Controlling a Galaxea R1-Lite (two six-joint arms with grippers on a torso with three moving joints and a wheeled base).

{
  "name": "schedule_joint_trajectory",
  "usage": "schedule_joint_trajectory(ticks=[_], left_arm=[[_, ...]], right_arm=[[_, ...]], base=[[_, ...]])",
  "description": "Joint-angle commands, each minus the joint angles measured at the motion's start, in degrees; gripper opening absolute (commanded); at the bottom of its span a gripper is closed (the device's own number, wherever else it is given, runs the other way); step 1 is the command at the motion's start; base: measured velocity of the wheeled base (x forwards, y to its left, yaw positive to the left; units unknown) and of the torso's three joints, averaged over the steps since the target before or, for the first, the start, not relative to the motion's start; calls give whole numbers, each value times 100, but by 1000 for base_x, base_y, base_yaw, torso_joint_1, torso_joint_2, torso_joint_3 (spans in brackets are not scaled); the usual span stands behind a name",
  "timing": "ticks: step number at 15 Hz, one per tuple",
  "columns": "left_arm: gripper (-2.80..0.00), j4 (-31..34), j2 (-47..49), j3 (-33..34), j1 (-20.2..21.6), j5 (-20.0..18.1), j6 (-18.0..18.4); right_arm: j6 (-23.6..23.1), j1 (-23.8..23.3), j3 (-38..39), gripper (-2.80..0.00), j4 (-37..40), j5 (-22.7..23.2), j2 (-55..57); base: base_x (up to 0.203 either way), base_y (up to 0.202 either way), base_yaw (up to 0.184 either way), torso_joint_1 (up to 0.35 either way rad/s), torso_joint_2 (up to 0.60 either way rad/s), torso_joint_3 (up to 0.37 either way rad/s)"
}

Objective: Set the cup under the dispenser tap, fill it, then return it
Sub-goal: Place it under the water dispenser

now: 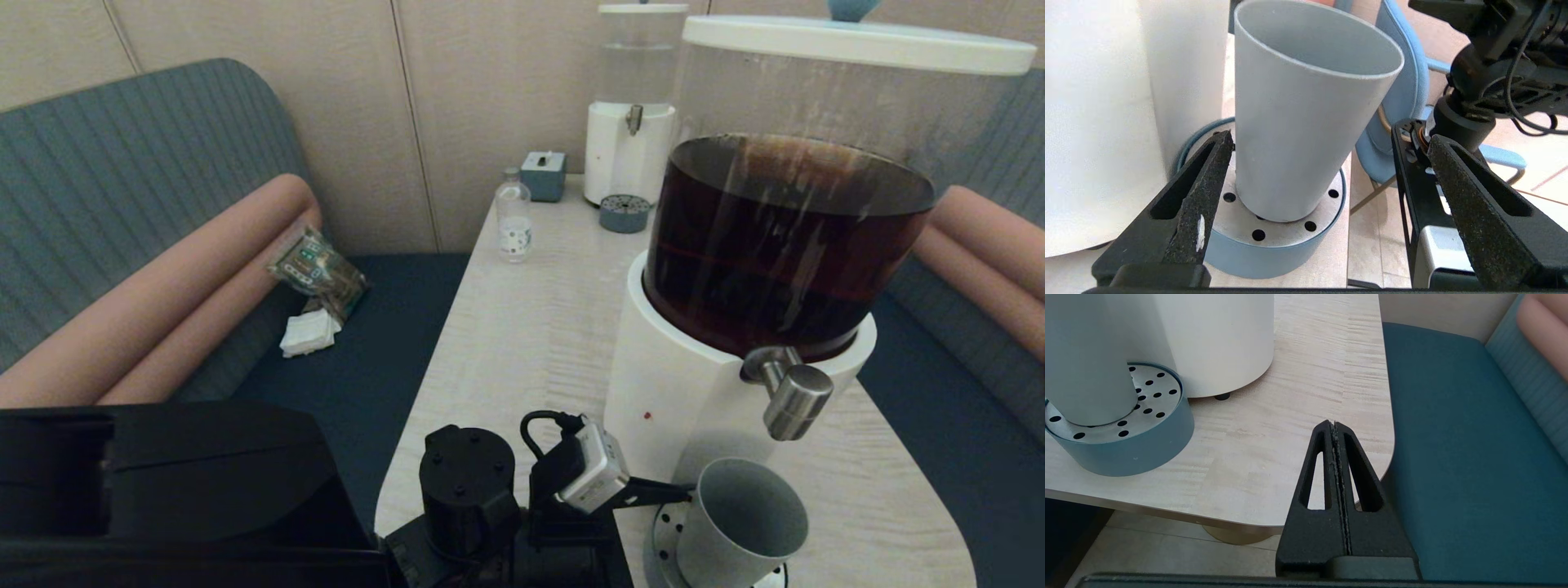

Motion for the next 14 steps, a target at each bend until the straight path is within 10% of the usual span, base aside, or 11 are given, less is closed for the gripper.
schedule_joint_trajectory(ticks=[1,12,13,14], left_arm=[[0,-45,-55,31,9,29,-8],[0,-145,-611,891,492,180,-26],[-280,-145,-699,980,488,180,-19],[-280,-145,-805,1070,471,174,-23]], right_arm=[[-4,0,53,-280,-2,3,-11],[-4,0,53,-280,-2,3,-11],[-4,0,53,-280,-2,3,-11],[-4,0,53,-280,-2,3,-11]], base=[[0,0,0,0,0,0],[0,0,0,0,0,0],[0,0,0,0,0,0],[0,0,0,0,0,0]])
